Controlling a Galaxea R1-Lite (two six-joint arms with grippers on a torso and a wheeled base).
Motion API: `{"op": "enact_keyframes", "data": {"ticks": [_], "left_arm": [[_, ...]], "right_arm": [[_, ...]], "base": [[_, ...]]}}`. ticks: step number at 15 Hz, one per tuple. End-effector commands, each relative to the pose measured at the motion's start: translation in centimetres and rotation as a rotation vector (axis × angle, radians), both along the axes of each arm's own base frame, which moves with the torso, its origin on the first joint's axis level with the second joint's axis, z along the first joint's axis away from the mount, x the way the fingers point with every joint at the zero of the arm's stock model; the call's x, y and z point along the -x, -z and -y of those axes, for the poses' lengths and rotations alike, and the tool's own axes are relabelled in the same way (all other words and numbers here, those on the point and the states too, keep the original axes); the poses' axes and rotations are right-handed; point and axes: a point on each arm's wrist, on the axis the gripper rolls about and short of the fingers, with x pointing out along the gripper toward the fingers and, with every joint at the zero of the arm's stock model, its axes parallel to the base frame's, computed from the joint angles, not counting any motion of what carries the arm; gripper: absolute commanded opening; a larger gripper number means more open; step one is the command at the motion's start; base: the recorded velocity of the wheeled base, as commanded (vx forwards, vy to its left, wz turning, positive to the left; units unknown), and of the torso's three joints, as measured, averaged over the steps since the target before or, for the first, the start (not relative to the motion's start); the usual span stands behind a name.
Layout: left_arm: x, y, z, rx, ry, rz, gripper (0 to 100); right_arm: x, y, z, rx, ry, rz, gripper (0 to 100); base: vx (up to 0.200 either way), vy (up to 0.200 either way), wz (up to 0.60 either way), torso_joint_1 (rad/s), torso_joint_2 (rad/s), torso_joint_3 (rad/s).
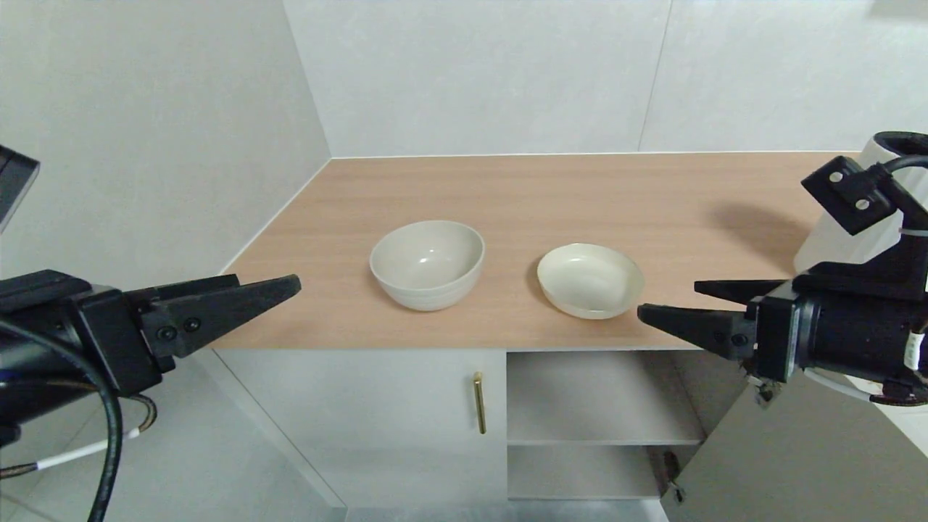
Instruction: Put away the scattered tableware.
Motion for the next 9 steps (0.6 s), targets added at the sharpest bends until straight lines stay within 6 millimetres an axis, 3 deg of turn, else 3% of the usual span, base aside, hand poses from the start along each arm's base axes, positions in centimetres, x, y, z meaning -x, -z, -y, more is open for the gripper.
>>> {"op": "enact_keyframes", "data": {"ticks": [1, 3, 4, 7, 9], "left_arm": [[-1.9, -0.5, 0.6, -0.003, -0.007, -0.013, 100], [-3.2, -0.9, 0.8, -0.008, -0.036, -0.018, 100], [-5.0, -1.9, 1.1, -0.015, -0.092, -0.018, 100], [-7.4, -2.4, 1.6, -0.073, -0.164, -0.14, 100], [-10.4, -2.4, 2.4, -0.096, -0.257, -0.156, 100]], "right_arm": [[-1.3, 0.4, 0.0, 0.014, 0.032, -0.001, 100], [-2.6, -0.2, 0.2, 0.034, 0.06, 0.026, 100], [-4.3, -1.1, -0.3, 0.062, 0.094, -0.01, 100], [-5.0, -2.1, -0.5, 0.108, 0.168, -0.145, 100], [-6.5, -2.1, -1.2, 0.08, 0.319, -0.16, 100]], "base": [[0.0, 0.0, 0.0, 0.032, -0.08, -0.041], [0.0, 0.0, 0.0, 0.0, 0.0, 0.0], [0.0, 0.0, 0.0, 0.0, 0.0, 0.0], [0.0, 0.0, 0.0, 0.0, 0.0, 0.0], [0.0, 0.0, 0.0, 0.0, 0.0, 0.0]]}}
